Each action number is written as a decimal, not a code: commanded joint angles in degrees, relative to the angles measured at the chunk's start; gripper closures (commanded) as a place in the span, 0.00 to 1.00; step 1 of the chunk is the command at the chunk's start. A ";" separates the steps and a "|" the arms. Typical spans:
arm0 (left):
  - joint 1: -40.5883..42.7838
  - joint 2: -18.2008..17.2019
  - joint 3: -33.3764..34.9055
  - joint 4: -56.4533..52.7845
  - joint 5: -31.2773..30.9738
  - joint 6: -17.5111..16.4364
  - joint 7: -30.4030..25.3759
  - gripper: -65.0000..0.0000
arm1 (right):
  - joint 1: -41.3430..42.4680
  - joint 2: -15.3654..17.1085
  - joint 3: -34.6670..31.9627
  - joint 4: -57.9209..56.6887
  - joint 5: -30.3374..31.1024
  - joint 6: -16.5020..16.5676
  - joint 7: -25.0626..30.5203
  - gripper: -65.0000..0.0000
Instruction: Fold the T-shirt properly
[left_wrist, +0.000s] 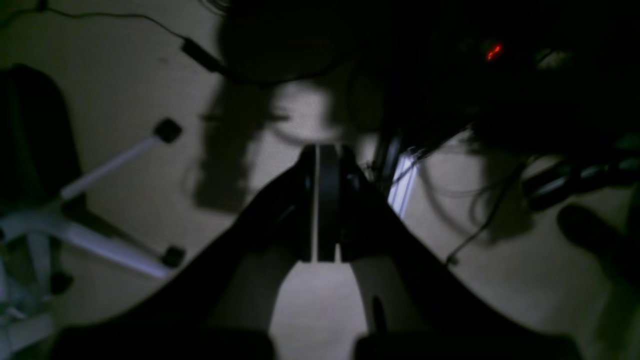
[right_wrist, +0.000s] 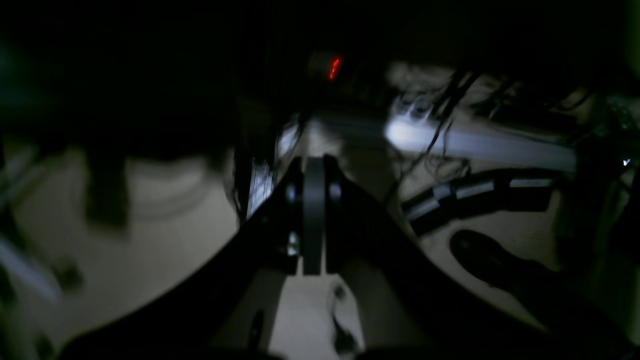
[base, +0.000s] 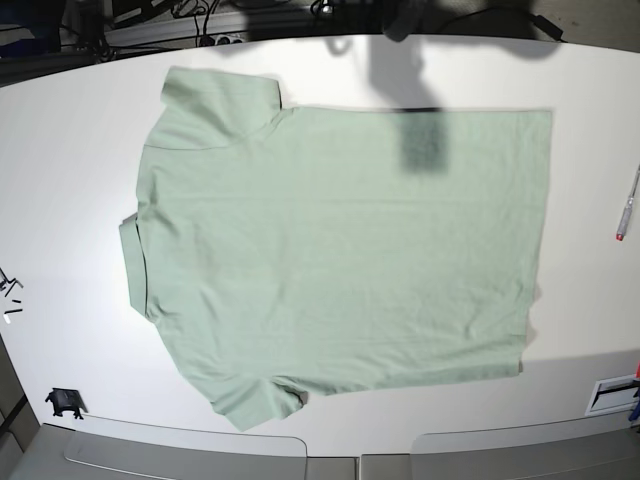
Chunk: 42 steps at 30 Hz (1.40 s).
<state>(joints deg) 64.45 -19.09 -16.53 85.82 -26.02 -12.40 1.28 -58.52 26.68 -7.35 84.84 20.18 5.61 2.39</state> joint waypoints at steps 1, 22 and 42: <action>2.23 -0.28 -2.03 2.64 -2.19 -1.66 0.37 1.00 | -2.45 0.83 2.32 3.69 2.23 1.57 1.05 1.00; 4.74 0.28 -21.03 19.82 -22.71 -22.40 13.73 1.00 | 13.53 -8.72 37.81 21.44 24.87 11.52 -7.87 1.00; 4.76 0.20 -21.03 19.82 -22.64 -22.40 13.75 0.76 | 26.21 -13.49 37.73 15.72 15.15 2.99 -15.93 0.54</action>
<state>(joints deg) 68.20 -18.55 -37.08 105.01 -47.81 -34.54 16.36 -32.21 12.80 30.02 99.68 35.11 8.51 -14.70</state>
